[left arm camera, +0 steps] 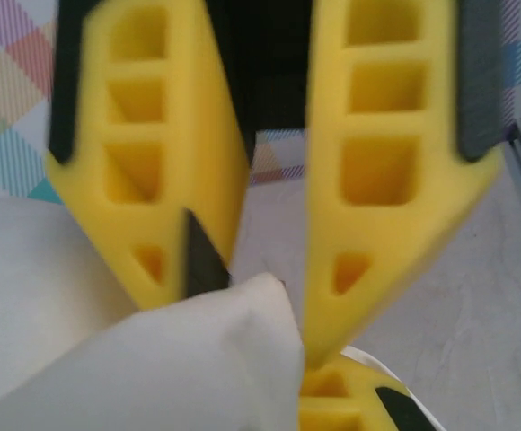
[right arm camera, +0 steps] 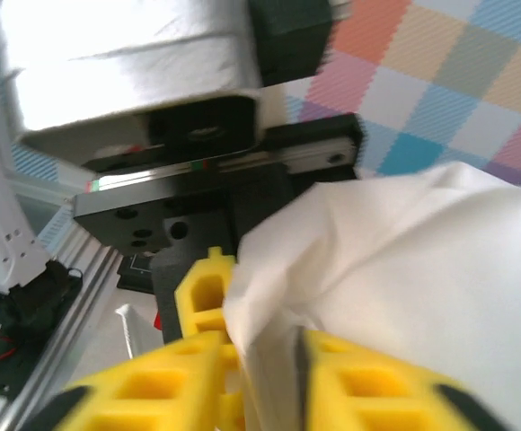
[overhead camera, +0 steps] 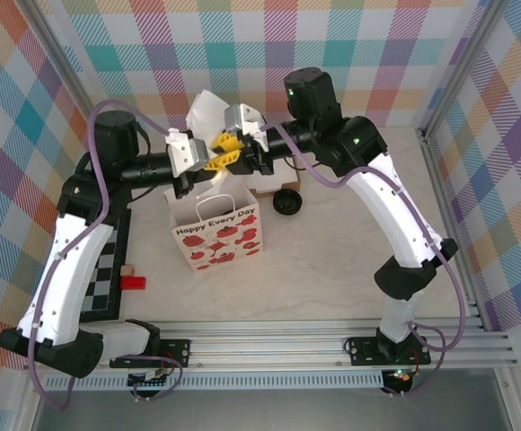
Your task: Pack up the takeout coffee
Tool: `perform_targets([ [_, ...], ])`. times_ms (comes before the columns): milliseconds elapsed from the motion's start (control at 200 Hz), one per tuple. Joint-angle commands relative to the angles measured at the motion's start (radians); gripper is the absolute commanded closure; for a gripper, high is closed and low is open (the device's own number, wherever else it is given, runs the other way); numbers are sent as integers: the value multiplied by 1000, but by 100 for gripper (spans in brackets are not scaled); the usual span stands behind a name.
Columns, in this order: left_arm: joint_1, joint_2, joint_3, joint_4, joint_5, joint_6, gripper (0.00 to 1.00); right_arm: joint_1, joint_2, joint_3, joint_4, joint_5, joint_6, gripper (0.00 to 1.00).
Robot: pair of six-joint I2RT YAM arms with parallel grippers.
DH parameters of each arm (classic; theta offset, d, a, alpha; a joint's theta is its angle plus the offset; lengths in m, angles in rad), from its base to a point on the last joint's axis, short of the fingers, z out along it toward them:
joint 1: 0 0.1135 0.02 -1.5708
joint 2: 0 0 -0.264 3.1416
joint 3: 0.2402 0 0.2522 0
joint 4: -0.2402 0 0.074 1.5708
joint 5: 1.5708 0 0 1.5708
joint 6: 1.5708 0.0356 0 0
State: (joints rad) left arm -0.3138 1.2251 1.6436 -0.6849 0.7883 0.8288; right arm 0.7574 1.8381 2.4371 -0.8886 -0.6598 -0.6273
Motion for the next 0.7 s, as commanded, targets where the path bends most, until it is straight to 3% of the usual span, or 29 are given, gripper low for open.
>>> perform_targets([
  [0,-4,-66,-38,67,-194,-134,100,-6,-95,-56,110,263,154,43],
  [90,-4,-112,-57,44,-354,-248,100,-8,-147,-175,150,402,241,29],
  [130,-2,-141,-95,65,-420,-288,100,-9,-175,-247,153,367,238,21],
  [190,-2,-184,-163,106,-489,-345,100,-7,-218,-368,158,265,202,0],
  [345,-1,-275,-267,95,-513,-359,100,-5,-275,-575,151,-3,51,0],
  [640,-2,-271,-366,217,-523,-342,100,38,-91,-451,73,57,5,5],
  [695,-2,-259,-361,217,-533,-395,100,50,-69,-432,33,54,-11,16],
])
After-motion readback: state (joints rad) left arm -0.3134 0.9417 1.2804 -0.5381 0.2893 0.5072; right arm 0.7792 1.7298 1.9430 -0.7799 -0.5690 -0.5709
